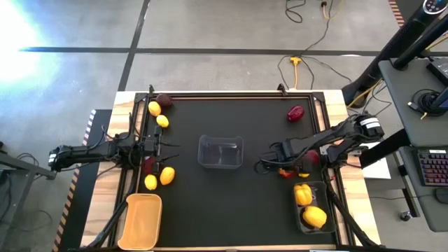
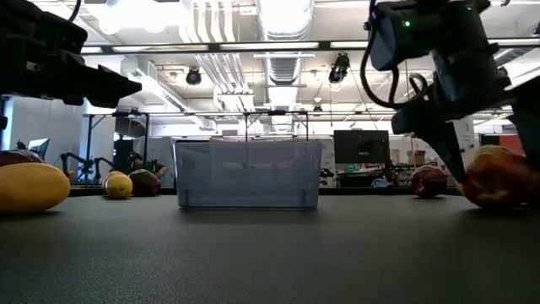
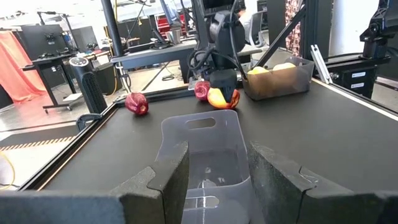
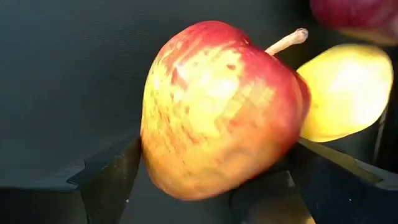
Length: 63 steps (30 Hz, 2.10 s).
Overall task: Sort produce into baskets
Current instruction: Put the red apple into the top black bin
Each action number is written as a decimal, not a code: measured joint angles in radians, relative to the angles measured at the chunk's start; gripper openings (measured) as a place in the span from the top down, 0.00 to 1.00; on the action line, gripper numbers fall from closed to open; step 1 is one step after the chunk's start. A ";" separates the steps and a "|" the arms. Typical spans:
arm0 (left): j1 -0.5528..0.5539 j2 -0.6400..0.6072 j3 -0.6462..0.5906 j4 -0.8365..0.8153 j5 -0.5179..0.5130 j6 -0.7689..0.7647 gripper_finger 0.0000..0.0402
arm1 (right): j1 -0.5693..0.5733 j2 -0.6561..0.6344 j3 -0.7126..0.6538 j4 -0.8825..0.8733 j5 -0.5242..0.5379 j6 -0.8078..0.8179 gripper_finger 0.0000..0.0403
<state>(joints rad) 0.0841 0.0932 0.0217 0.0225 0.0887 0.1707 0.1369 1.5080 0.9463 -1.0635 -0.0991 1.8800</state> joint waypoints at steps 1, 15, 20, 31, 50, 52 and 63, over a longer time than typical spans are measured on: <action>0.000 0.000 0.000 0.000 0.000 0.000 0.64 | 0.001 -0.001 -0.015 0.016 0.002 0.012 0.07; 0.000 0.000 0.000 0.000 0.000 0.000 0.64 | -0.020 0.001 -0.040 0.090 0.110 -0.068 0.17; 0.000 0.000 0.000 0.000 0.000 0.000 0.64 | -0.035 0.006 0.016 0.104 0.125 -0.189 0.18; 0.000 0.000 0.000 0.001 0.000 0.000 0.64 | -0.067 0.039 0.408 0.035 0.358 -0.500 0.18; 0.000 0.000 0.000 0.000 0.000 0.000 0.64 | -0.153 0.584 0.950 0.018 0.284 -1.126 0.18; 0.000 0.000 0.000 0.000 0.000 0.000 0.64 | -0.160 0.625 0.980 -0.026 0.278 -1.171 0.18; 0.000 0.000 0.000 0.000 0.000 0.000 0.64 | -0.179 0.727 1.059 -0.112 0.231 -1.187 0.09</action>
<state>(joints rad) 0.0841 0.0933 0.0216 0.0229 0.0887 0.1707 -0.0422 2.2348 2.0054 -1.1753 0.1314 0.6928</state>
